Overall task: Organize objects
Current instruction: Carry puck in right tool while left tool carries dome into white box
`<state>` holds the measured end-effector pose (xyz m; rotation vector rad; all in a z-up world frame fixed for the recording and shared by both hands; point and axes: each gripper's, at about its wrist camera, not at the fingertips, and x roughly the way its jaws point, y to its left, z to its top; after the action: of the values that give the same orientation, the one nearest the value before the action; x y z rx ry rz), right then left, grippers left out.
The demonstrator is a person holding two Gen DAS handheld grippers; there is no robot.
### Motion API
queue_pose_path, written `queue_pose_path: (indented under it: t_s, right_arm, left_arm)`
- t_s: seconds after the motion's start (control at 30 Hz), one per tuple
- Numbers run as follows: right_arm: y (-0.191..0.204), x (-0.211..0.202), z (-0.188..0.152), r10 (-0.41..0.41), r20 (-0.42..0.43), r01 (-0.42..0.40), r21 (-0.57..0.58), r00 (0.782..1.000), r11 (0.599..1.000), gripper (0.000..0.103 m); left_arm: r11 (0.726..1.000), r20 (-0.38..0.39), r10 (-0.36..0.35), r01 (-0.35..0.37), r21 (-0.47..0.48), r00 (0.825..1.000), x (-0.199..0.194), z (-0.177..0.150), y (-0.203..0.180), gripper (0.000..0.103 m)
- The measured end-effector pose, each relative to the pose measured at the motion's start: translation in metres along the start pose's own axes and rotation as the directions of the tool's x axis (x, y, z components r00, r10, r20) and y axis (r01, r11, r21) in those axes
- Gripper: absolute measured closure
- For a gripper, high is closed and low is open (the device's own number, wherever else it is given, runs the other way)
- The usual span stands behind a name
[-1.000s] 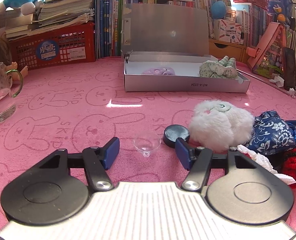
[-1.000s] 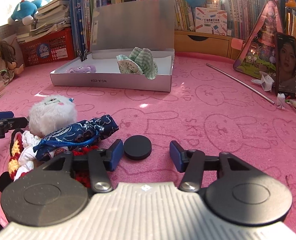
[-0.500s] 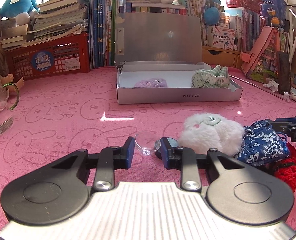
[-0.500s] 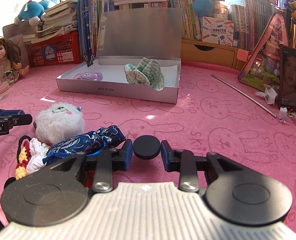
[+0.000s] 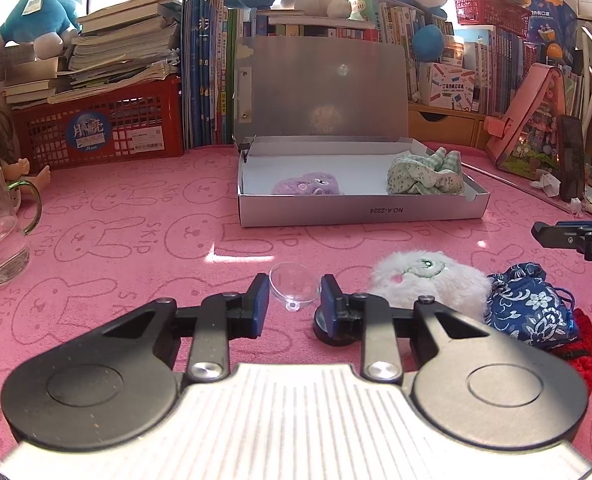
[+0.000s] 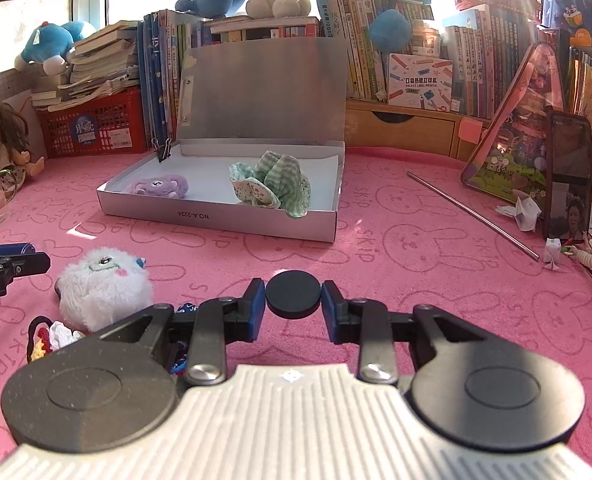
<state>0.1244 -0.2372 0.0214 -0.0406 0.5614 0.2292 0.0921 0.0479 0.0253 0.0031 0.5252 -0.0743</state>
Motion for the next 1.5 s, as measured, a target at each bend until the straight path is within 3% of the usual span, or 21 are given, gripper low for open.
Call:
queue_pose_path:
  t_s: [0.33,0.67,1.17,1.5]
  right_arm:
    - [-0.020,0.014,0.042,0.006,0.037,-0.010,0.103,0.999,0.995,0.068]
    - [-0.018,0.046,0.077,0.002,0.042,-0.006,0.097,0.999,0.995,0.068]
    - [-0.021,0.084,0.083,0.004,-0.015,-0.003,0.121,1.000,0.993,0.068]
    - [-0.025,0.100,0.096,-0.004,-0.019,0.006,0.137,1.000,0.991,0.068]
  left_arm:
    - [0.999,0.026,-0.010,0.012,-0.045,1.000,0.024,0.048,0.003,0.070]
    - [0.995,0.024,-0.020,0.022,-0.096,1.000,0.062,0.081,0.002,0.070]
    - [0.996,-0.028,0.003,-0.006,-0.092,1.000,0.111,0.096,0.005,0.070]
    - [0.995,-0.022,-0.002,0.000,-0.098,1.000,0.131,0.114,0.011,0.070]
